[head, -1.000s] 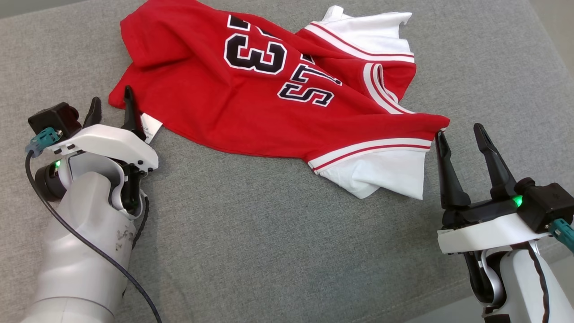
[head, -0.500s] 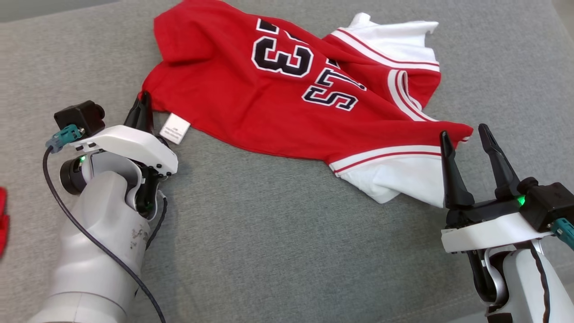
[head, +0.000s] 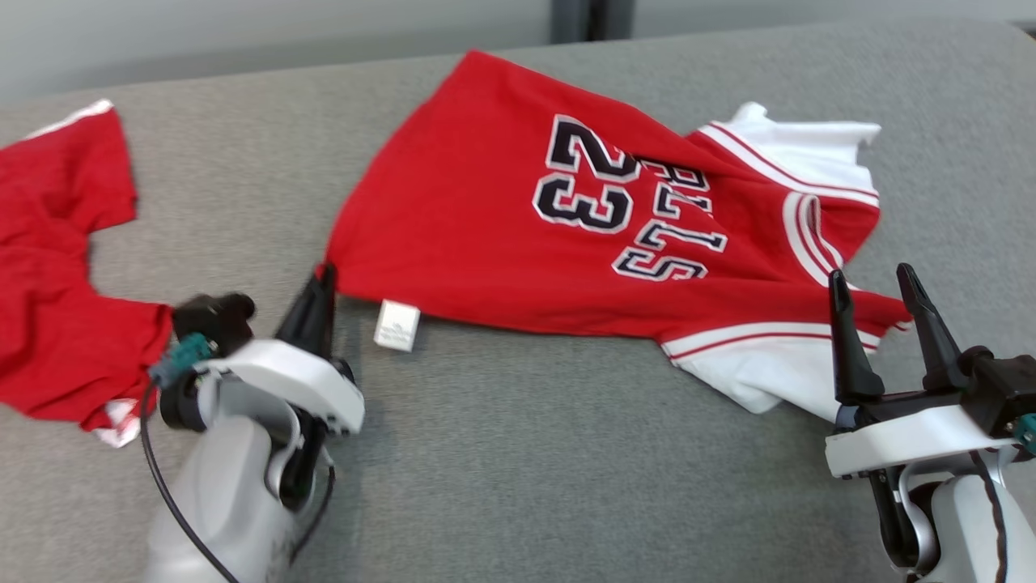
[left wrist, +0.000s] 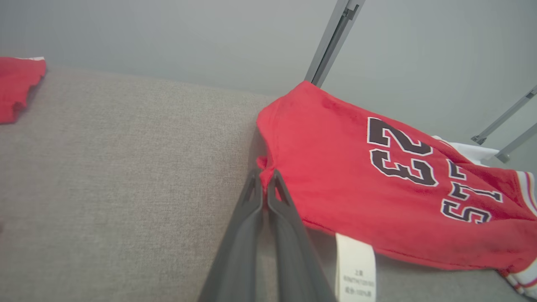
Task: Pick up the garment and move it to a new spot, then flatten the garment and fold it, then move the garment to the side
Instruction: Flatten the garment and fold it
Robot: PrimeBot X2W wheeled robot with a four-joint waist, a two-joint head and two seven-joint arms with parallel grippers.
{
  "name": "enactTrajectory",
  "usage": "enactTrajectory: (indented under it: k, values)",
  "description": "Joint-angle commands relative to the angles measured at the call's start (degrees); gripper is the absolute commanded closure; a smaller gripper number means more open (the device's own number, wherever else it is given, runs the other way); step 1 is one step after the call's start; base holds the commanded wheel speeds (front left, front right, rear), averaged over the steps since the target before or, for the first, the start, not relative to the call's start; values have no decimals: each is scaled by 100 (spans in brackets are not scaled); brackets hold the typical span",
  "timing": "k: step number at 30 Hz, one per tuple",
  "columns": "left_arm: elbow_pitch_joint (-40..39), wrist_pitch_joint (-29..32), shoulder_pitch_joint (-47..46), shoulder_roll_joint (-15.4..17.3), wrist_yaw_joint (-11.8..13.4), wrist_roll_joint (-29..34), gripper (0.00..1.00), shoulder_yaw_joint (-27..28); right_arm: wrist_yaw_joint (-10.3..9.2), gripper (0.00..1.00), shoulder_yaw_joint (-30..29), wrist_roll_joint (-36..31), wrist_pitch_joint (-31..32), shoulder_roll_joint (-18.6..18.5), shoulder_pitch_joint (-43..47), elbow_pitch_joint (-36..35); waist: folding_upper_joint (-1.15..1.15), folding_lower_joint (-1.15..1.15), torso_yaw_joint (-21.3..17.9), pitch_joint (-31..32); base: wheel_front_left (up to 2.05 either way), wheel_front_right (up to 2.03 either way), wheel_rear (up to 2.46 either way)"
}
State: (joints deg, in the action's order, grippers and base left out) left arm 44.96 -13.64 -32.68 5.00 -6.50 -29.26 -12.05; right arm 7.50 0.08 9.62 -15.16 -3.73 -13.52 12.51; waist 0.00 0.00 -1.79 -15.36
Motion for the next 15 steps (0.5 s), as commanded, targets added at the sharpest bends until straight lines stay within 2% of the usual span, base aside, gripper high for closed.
enactTrajectory:
  k: [1,10,15]
  values:
    - [-195,124,250,57,-41,6,100,-76,-2,0,-71,-25,-15,-34,64,54,0,0,325,303,0,0,0]
    - [-1993,1229,1487,215,43,-46,100,-562,-2,0,-212,-70,-15,-15,124,227,0,0,846,631,0,0,0]
    - [-3237,2364,2215,415,96,-177,100,-923,-2,0,-195,-81,-15,-1,67,293,0,0,996,681,0,0,0]
